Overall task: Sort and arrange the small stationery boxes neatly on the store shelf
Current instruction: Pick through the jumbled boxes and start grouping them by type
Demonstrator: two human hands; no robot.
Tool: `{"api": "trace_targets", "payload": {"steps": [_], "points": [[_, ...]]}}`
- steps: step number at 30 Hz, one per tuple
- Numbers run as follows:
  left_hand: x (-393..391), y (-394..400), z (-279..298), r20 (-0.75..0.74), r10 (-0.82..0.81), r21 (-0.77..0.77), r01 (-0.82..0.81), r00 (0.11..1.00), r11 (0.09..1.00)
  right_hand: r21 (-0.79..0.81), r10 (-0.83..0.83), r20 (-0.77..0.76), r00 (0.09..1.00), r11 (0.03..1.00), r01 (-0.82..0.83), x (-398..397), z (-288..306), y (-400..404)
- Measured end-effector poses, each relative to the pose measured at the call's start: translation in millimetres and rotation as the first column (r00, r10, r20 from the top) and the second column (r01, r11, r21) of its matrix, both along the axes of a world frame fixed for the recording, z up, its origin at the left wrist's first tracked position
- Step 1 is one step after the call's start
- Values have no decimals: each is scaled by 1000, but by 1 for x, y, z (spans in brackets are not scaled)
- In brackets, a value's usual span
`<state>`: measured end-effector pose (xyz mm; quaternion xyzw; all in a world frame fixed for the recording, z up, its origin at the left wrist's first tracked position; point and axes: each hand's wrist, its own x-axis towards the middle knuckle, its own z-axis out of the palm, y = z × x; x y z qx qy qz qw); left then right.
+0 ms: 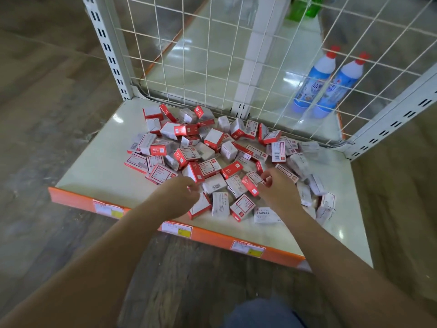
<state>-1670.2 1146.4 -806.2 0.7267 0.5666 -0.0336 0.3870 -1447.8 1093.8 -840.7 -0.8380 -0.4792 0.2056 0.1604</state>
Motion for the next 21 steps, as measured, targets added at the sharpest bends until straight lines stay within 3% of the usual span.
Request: {"api": "trace_targets", "payload": {"steps": [6, 10, 21], "points": [[-2, 3, -2, -2, 46, -16, -46, 999, 999, -109, 86, -14, 996, 990, -87, -9, -13, -33], [6, 2, 0, 34, 40, -16, -40, 999, 999, -155, 162, 63, 985, 976, -150, -20, -24, -38], [3, 0, 1, -20, -32, -4, 32, 999, 999, -169, 131, 95, 987, 979, -114, -28, -37, -34]]}}
